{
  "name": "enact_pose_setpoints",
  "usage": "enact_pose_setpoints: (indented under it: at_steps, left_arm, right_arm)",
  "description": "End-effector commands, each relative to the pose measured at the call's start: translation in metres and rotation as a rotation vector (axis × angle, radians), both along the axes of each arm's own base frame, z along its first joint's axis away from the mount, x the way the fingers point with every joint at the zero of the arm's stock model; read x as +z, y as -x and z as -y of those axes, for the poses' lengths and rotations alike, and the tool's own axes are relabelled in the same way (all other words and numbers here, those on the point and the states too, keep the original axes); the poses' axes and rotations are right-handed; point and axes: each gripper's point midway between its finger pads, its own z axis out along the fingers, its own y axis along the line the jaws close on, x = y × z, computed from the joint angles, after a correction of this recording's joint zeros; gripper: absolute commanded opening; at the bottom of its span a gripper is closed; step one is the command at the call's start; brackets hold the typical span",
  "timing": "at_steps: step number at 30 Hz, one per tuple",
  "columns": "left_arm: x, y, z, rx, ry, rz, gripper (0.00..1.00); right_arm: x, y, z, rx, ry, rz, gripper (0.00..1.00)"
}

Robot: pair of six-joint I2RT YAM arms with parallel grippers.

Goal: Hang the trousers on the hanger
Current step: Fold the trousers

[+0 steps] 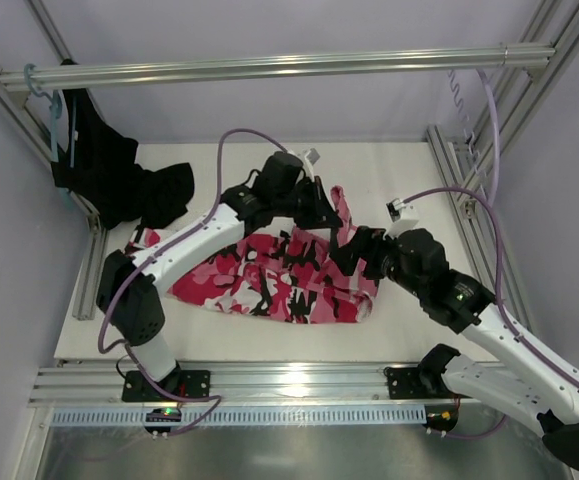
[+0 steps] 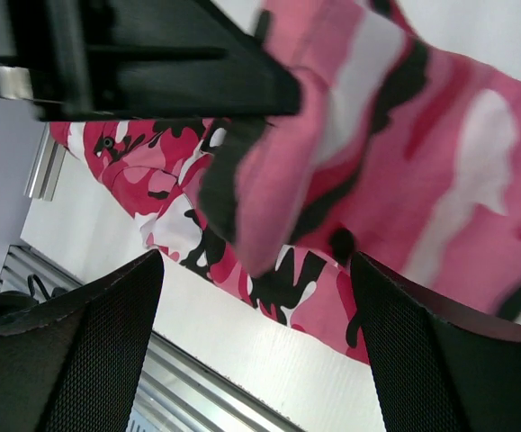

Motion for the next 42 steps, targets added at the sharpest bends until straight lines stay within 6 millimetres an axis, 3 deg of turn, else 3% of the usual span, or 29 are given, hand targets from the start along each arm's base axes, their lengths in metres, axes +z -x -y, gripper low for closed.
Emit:
enact_pose_setpoints:
  at_steps: [1,3,7,11,15,17,20,21,25,36,42]
  left_arm:
    - [0.022,-0.001,0.047,-0.017,0.165,-0.024,0.0]
    - [0.014,-0.001,0.061,-0.022,0.17,-0.049,0.0]
    - [0.027,0.005,0.089,-0.059,0.228,-0.037,0.0]
    - [0.022,0.006,0.103,-0.08,0.218,-0.052,0.0]
    - [0.01,0.005,0.104,-0.069,0.195,-0.07,0.0]
    - [-0.006,0.002,0.099,-0.054,0.129,-0.067,0.0]
    - [-0.039,-0.002,0.07,0.009,-0.071,-0.087,0.0]
    - [-0.056,0.0,0.051,0.025,-0.168,-0.109,0.0]
    - [-0.093,-0.009,0.001,0.103,-0.327,-0.158,0.0]
    - [-0.132,-0.018,-0.065,0.187,-0.495,-0.244,0.01]
    - [-0.154,-0.028,-0.096,0.225,-0.58,-0.273,0.19]
  right_arm:
    - [0.022,0.004,-0.007,0.034,-0.069,0.043,0.86]
    - [0.021,0.004,0.0,0.007,-0.062,0.051,0.86]
    - [0.009,0.0,0.024,-0.082,0.023,0.061,0.86]
    - [-0.005,-0.005,0.043,-0.158,0.118,0.058,0.83]
    - [-0.018,-0.003,0.05,-0.169,0.161,0.036,0.81]
    - [-0.027,-0.001,0.051,-0.174,0.162,0.018,0.81]
    - [-0.029,0.004,0.051,-0.167,0.136,0.021,0.81]
    - [-0.028,0.004,0.053,-0.17,0.134,0.023,0.81]
    - [-0.026,0.007,0.059,-0.187,0.135,0.024,0.81]
    - [-0.062,-0.001,0.057,-0.22,0.198,-0.051,0.81]
    - [-0.088,-0.004,0.051,-0.173,0.258,-0.078,0.8]
